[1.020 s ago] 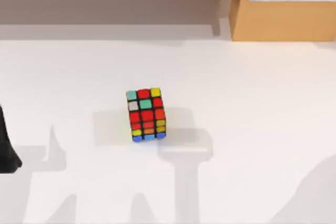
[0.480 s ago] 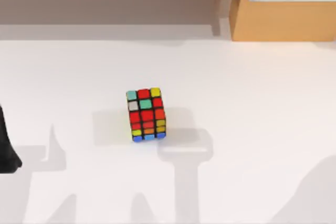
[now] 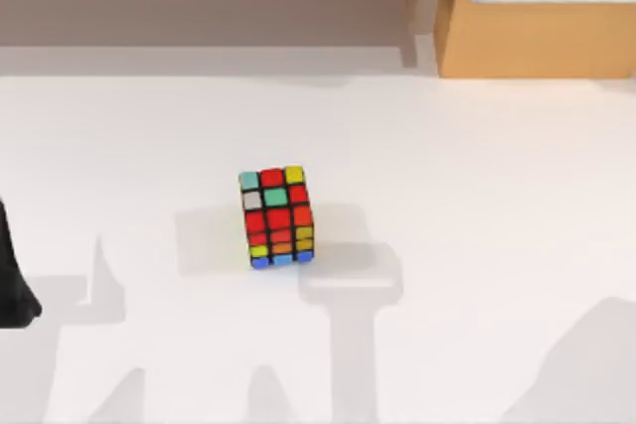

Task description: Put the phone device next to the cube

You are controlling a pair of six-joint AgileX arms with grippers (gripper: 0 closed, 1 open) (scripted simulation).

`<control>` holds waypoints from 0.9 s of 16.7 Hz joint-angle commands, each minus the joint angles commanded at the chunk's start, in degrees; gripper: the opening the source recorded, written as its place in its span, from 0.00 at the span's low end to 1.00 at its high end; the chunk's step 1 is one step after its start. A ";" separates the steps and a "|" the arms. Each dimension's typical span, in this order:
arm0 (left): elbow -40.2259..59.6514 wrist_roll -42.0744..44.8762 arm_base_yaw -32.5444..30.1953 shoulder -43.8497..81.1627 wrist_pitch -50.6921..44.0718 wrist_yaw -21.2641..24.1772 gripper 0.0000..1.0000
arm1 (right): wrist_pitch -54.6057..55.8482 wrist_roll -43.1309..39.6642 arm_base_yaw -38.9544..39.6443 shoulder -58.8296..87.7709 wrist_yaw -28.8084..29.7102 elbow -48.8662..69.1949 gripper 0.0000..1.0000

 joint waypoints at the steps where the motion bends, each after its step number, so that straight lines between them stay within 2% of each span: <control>1: 0.00 0.00 0.00 0.00 0.00 0.00 1.00 | 0.14 0.09 0.01 0.27 -0.02 -0.16 0.00; 8: 0.00 0.00 0.00 0.00 0.00 0.00 1.00 | -2.15 5.33 3.42 -4.08 0.94 6.96 0.00; 15: 0.00 0.00 0.00 0.00 0.00 0.00 1.00 | -7.77 17.06 15.58 -5.97 2.56 19.64 0.00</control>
